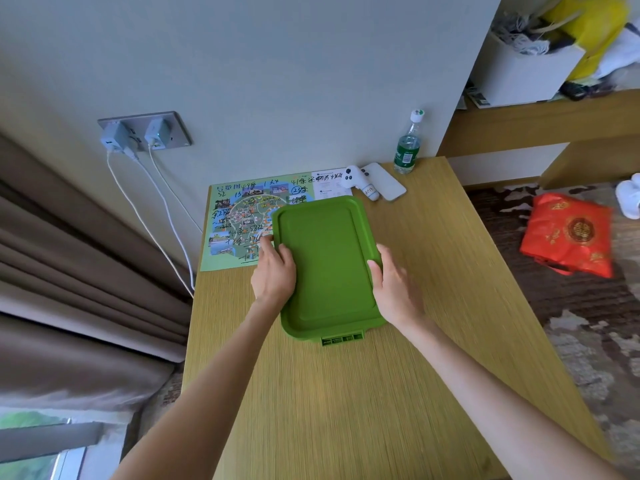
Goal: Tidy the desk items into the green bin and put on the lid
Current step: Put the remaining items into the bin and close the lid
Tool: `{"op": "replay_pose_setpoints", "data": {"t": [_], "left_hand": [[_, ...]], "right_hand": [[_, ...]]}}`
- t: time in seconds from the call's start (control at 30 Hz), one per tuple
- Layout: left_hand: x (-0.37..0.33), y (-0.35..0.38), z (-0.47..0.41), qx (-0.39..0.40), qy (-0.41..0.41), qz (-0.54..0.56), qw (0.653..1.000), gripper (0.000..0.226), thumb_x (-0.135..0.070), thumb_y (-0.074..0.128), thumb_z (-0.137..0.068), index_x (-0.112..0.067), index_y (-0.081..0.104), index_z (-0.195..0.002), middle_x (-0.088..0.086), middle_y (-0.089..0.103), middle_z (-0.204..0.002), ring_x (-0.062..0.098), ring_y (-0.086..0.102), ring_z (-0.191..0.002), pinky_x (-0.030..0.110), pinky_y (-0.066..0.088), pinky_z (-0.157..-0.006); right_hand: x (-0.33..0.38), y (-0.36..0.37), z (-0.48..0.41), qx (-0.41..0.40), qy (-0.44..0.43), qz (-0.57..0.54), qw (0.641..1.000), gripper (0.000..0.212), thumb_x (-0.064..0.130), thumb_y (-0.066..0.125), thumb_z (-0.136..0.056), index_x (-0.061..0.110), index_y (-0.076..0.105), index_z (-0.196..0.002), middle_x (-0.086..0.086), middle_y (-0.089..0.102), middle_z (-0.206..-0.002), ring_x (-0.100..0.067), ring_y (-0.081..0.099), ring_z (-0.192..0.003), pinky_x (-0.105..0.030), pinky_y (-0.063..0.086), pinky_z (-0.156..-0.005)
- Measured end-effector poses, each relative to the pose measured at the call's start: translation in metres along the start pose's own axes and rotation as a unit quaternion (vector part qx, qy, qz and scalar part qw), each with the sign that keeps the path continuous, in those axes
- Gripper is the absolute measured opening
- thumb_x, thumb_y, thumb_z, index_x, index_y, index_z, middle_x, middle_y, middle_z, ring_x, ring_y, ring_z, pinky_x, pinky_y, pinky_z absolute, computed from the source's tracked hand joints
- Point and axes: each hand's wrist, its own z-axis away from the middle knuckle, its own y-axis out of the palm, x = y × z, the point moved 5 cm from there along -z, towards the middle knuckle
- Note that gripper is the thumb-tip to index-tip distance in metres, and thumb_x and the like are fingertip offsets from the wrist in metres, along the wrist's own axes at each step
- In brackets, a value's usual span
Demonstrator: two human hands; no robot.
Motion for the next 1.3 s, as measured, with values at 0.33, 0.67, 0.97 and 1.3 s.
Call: {"op": "replay_pose_setpoints", "data": {"t": [0.33,0.67,0.97,1.3], "left_hand": [[-0.017,0.005,-0.079,0.059,-0.088,0.137,0.985,0.043,-0.038,0.037,-0.102,-0.004,0.048,-0.127,0.004,0.057,-0.084,0.017,0.051,-0.064,0.032,0.046,-0.064],[-0.01,-0.008,-0.069,0.045,-0.088,0.216,0.971,0.028,-0.025,0.044,-0.099,-0.015,0.041,-0.073,-0.001,0.035,-0.064,0.014,0.03,-0.059,0.027,0.026,-0.053],[0.025,-0.048,0.018,0.002,-0.129,0.184,0.974,0.056,-0.057,0.056,-0.089,-0.007,0.046,-0.065,0.01,0.047,-0.066,0.033,0.066,-0.054,0.045,0.055,-0.041],[0.054,-0.031,0.11,-0.074,-0.229,0.245,0.939,0.052,-0.045,0.049,-0.094,0.004,0.058,-0.077,0.01,0.049,-0.07,0.031,0.062,-0.048,0.038,0.054,-0.039]], "right_hand": [[-0.032,0.0,0.036,0.111,0.124,-0.257,0.952,0.036,0.045,0.059,-0.091,0.01,0.05,-0.088,0.003,0.04,-0.062,-0.009,0.05,-0.044,-0.03,0.051,-0.046],[-0.03,-0.018,0.03,0.05,0.116,-0.218,0.968,0.027,0.026,0.059,-0.095,0.01,0.047,-0.077,0.004,0.038,-0.058,-0.011,0.037,-0.051,-0.031,0.041,-0.048],[-0.047,-0.052,-0.008,0.025,0.112,-0.138,0.984,0.021,0.032,0.069,-0.085,0.02,0.056,-0.073,0.011,0.055,-0.066,-0.01,0.05,-0.062,-0.028,0.032,-0.053],[-0.045,-0.047,-0.027,0.105,0.056,-0.062,0.991,0.031,0.04,0.068,-0.082,0.013,0.054,-0.087,0.002,0.058,-0.083,-0.02,0.055,-0.082,-0.029,0.032,-0.057]]}}
